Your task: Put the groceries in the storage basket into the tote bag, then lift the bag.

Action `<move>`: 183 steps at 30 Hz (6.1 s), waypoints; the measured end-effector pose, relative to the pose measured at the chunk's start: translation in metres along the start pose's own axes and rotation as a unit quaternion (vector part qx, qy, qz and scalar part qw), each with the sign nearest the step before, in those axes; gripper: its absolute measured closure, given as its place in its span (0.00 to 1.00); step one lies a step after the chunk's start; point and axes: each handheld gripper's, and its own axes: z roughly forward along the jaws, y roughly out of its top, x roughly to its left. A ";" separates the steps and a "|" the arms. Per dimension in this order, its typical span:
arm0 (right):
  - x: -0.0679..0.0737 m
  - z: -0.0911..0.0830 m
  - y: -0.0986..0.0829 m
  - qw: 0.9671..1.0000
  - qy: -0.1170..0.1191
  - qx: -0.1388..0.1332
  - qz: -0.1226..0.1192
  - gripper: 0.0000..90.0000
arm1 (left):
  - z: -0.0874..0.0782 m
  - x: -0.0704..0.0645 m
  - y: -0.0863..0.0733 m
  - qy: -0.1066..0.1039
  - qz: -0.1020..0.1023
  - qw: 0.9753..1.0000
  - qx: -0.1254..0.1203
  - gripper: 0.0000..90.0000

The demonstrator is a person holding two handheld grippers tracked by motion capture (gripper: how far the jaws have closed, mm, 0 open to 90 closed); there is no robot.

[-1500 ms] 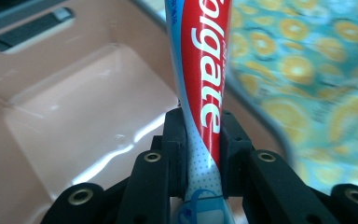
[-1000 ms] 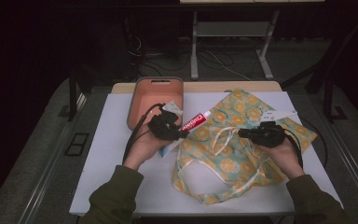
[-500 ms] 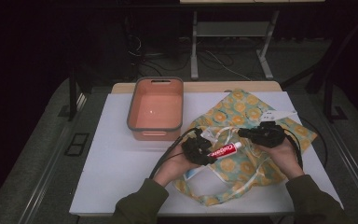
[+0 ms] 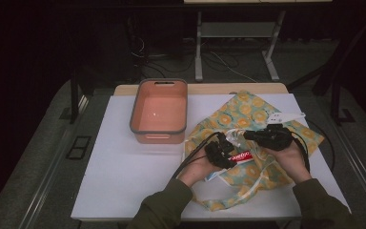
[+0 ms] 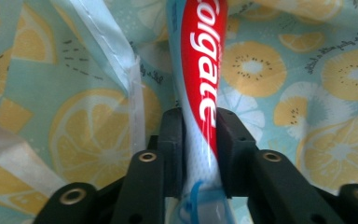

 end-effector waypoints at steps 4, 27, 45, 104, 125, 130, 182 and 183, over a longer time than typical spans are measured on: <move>0.000 -0.001 0.000 1.000 0.001 0.000 0.000 0.98 | -0.014 0.000 -0.003 0.010 -0.005 1.000 -0.020 0.50; 0.003 0.004 -0.002 1.000 0.001 0.013 -0.005 0.98 | -0.043 -0.005 -0.070 0.039 -0.003 0.999 -0.027 0.27; 0.004 0.003 -0.001 1.000 0.000 0.010 -0.006 0.98 | -0.037 -0.007 -0.054 0.053 0.016 0.998 -0.006 0.45; 0.043 -0.007 0.011 0.998 0.049 -0.006 -0.041 0.98 | -0.088 0.025 -0.100 0.155 -0.095 0.981 -0.063 0.39; 0.073 0.038 -0.026 0.986 0.096 0.119 -0.066 0.90 | -0.063 0.022 -0.100 0.105 -0.078 0.991 -0.029 0.31; 0.073 0.036 -0.025 0.987 0.090 0.113 -0.065 0.82 | -0.061 0.019 -0.099 0.115 -0.057 0.991 -0.037 0.55; 0.071 -0.018 -0.011 0.995 -0.001 0.022 -0.097 1.00 | -0.119 0.016 -0.068 0.076 -0.079 0.971 -0.210 0.99; 0.071 -0.021 -0.006 0.995 -0.002 0.014 -0.098 1.00 | -0.123 0.015 -0.066 0.076 -0.076 0.971 -0.216 0.99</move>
